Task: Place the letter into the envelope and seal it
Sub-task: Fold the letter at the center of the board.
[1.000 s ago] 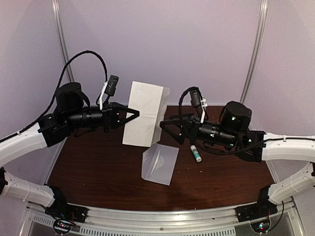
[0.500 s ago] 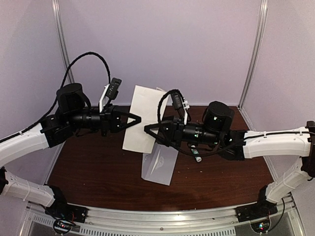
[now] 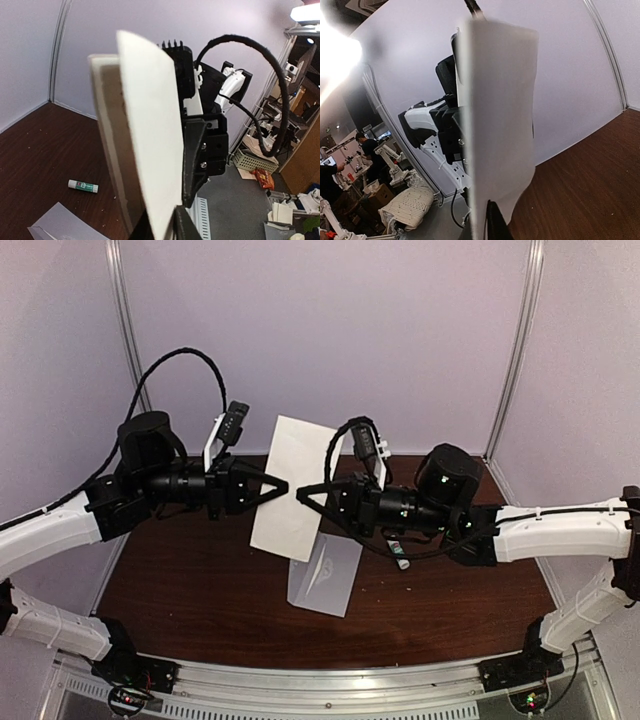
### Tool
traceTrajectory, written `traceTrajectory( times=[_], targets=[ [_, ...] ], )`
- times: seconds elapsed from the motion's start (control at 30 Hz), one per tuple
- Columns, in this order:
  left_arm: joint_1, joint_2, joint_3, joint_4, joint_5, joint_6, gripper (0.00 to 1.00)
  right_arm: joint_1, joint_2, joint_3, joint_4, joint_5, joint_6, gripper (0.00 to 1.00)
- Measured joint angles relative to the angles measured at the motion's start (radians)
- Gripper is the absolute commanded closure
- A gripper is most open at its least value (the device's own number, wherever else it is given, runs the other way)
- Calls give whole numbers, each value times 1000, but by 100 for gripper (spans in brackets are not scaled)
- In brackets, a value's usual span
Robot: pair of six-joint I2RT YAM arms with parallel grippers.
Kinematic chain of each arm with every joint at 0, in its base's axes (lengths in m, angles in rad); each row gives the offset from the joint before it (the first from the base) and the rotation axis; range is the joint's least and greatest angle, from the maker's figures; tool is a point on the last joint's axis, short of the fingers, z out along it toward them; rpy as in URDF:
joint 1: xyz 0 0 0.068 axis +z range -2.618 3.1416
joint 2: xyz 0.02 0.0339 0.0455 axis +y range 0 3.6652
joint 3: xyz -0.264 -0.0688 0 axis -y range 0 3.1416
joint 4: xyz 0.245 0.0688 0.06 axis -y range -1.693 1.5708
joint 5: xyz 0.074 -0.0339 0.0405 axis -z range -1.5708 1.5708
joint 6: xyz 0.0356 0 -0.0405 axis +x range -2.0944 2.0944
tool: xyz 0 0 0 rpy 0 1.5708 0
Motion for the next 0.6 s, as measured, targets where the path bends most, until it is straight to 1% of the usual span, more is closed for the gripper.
traceTrajectory(
  times=[0.13,0.3,0.37,0.47,0.53,0.6],
  targets=[
    [0,-6,0,-28,-35,13,50,-9,-7,-16,0,18,7,100],
    [0,-31,0,-70,-79,24,25,-28,-35,-60,3,14,10,100],
    [0,-32,0,-79,-84,24,22,-33,-42,-63,3,3,10,100],
    [0,-26,0,-93,-76,22,20,-37,-55,-64,5,-30,6,100],
    [0,-18,0,-101,-60,21,20,-38,-61,-64,6,-46,2,100],
    [0,-5,1,-107,-38,21,23,-38,-66,-64,6,-63,-4,100]
  ],
)
